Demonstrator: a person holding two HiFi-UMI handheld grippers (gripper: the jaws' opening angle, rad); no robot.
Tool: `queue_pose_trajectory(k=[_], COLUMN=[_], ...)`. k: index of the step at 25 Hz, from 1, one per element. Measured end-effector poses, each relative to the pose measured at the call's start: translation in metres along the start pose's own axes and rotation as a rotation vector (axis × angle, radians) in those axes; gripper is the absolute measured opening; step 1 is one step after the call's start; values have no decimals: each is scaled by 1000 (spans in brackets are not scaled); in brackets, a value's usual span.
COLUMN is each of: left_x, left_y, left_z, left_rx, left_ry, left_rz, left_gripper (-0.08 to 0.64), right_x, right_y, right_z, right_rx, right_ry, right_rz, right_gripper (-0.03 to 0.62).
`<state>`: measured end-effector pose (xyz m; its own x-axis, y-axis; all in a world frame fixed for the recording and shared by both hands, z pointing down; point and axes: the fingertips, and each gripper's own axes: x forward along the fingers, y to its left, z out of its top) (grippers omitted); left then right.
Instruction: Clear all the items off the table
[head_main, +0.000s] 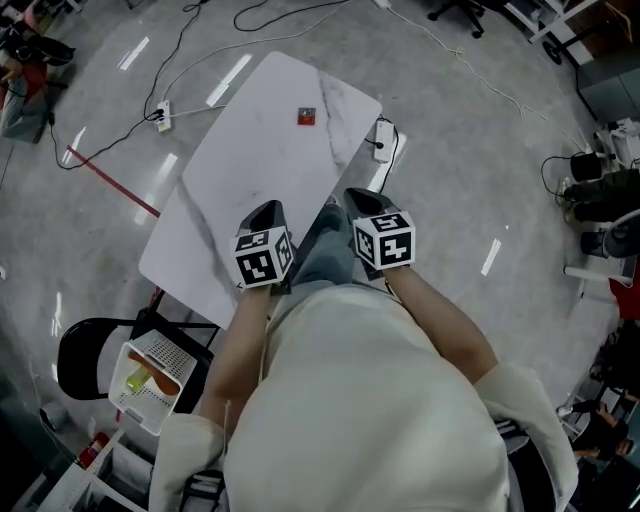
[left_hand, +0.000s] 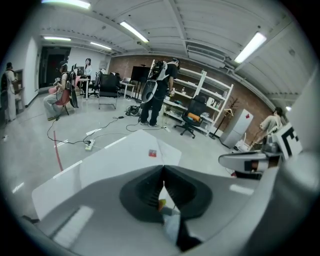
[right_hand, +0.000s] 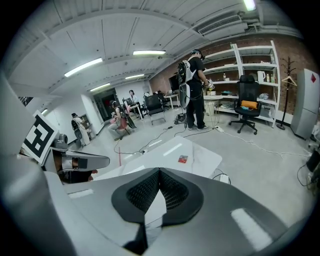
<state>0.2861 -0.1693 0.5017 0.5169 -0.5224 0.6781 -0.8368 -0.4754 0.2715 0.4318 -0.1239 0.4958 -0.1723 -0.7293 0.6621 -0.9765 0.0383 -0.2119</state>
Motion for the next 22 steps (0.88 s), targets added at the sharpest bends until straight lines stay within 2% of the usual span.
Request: queue_pose_trajectory(k=[4, 8, 16, 22], left_x=[31, 67, 139, 199], left_y=[-3, -4, 3, 15], left_z=[15, 27, 55, 62], left_rx=[12, 29, 0, -1], left_ry=[0, 35, 65, 119], left_rz=[-1, 10, 38, 53], left_gripper=[9, 9, 9, 9], right_x=[18, 40, 97, 142], right_y=[-17, -28, -64, -93], right_z=[10, 22, 47, 63], right_rx=[10, 4, -5, 8], right_ry=[9, 30, 68, 88], right_rz=[2, 29, 53, 50], right_gripper=[0, 0, 0, 0])
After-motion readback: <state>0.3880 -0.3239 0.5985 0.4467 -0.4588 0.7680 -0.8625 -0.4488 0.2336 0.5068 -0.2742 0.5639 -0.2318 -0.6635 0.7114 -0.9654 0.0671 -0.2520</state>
